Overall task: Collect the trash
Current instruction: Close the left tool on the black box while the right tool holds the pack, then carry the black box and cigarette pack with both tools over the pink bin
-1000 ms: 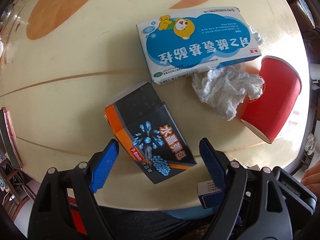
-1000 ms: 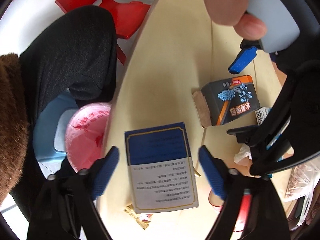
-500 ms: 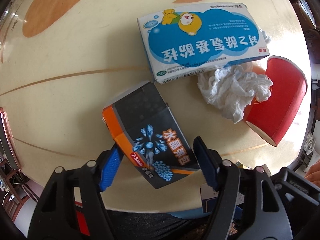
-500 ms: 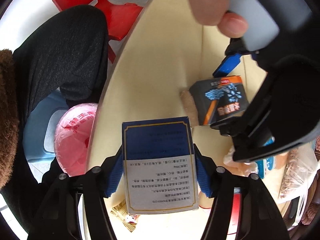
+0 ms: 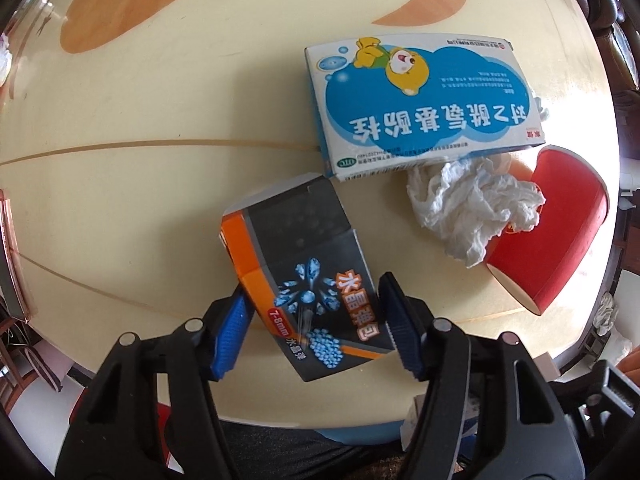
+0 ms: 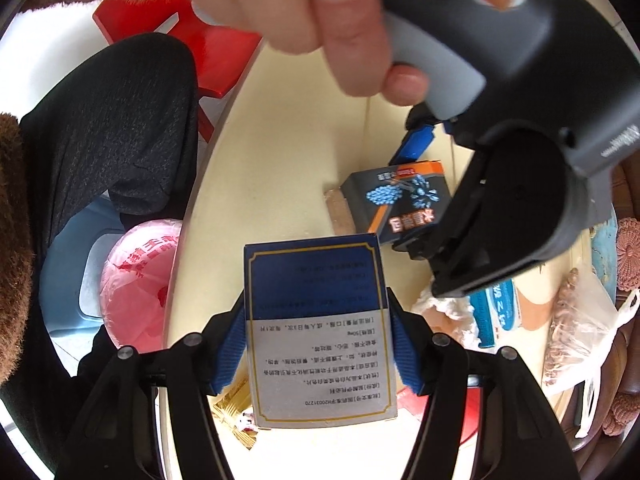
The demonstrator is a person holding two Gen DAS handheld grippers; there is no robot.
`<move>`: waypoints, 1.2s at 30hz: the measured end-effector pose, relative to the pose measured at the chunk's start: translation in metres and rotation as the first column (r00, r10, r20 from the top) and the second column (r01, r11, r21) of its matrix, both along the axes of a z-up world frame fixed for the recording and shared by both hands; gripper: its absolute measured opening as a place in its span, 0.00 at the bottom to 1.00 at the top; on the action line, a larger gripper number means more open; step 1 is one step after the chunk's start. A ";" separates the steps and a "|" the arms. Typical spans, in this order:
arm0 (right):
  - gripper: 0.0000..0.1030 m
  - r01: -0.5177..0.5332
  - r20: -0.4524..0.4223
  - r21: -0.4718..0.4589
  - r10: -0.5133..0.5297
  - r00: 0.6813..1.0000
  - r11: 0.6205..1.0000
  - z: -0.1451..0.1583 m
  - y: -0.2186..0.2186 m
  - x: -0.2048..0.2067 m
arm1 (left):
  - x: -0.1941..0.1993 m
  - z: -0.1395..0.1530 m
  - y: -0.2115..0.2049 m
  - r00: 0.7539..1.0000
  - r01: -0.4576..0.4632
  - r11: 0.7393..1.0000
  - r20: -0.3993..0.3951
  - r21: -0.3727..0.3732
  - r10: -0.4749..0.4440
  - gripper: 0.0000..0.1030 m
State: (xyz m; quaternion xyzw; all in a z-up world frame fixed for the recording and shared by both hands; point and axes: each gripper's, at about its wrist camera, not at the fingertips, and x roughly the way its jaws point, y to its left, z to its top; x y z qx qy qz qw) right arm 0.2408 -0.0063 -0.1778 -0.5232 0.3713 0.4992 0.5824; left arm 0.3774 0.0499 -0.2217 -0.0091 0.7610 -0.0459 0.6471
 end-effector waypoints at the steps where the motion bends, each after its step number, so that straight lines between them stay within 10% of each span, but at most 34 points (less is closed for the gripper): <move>1: 0.59 0.003 0.002 0.004 -0.003 1.000 1.000 0.002 0.000 -0.001 | -0.002 0.003 -0.001 1.000 0.000 1.000 0.003 0.001 0.000 0.60; 36: 0.59 0.389 0.052 0.124 -0.397 0.916 0.913 0.053 -0.072 -0.043 | -0.094 0.102 -0.034 0.957 0.160 0.987 0.239 0.032 -0.163 0.59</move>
